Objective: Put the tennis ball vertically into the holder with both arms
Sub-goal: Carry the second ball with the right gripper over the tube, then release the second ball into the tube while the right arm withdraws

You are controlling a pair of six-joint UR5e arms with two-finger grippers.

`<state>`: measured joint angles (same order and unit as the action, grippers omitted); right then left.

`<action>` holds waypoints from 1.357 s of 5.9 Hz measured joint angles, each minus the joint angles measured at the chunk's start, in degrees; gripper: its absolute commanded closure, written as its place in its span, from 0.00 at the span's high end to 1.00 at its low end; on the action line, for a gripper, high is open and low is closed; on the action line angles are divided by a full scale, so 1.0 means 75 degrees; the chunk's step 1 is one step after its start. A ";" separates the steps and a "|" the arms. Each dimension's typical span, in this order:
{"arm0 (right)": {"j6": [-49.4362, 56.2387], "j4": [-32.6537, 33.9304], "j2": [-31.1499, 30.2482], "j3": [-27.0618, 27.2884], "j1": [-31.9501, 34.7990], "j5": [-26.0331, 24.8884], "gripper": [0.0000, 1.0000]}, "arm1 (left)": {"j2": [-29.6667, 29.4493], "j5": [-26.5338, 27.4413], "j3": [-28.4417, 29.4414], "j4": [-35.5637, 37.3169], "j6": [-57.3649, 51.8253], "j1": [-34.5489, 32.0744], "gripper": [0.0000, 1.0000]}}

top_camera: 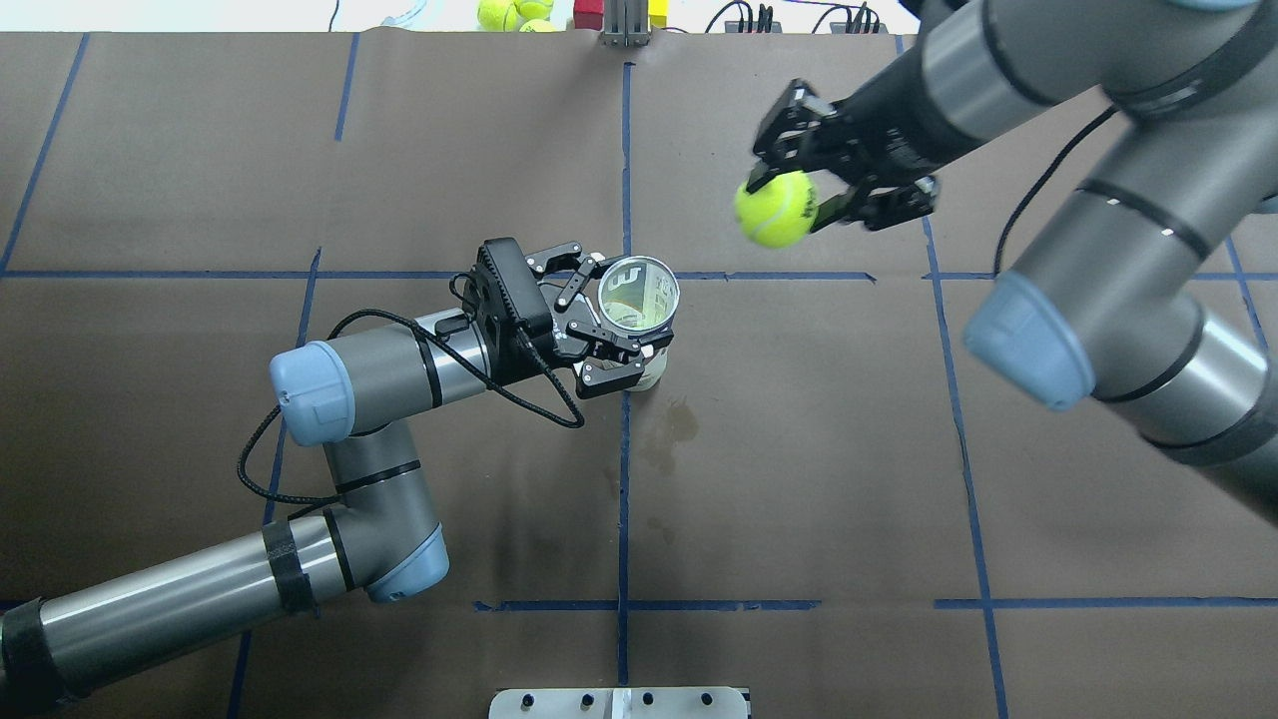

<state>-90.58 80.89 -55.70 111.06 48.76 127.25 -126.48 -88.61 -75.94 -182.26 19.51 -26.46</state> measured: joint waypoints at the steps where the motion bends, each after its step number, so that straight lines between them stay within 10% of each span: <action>1: -0.0914 0.0003 0.0408 -0.0165 -0.0406 -0.0441 0.02 | 0.0001 0.0002 0.0000 0.0005 0.0000 0.0000 0.92; 3: -0.2428 -0.0014 0.0834 -0.0422 -0.0826 -0.0950 0.03 | 0.0001 0.0003 0.0000 0.0008 0.0000 0.0000 0.92; 4: -0.2831 -0.0015 0.0949 -0.0573 -0.0949 -0.1145 0.29 | 0.0001 0.0003 0.0000 0.0008 0.0000 0.0000 0.92; 5: -0.3005 -0.0012 0.0997 -0.0675 -0.1105 -0.1339 0.99 | 0.0001 0.0003 0.0005 0.0008 0.0000 0.0000 0.92; 8: -0.3048 -0.0004 0.0961 -0.0792 -0.1282 -0.1466 1.00 | 0.0001 0.0003 0.0036 0.0008 -0.0003 0.0000 0.92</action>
<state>-113.44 80.86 -48.49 105.12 39.15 116.25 -126.48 -88.59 -75.67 -182.20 19.49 -26.45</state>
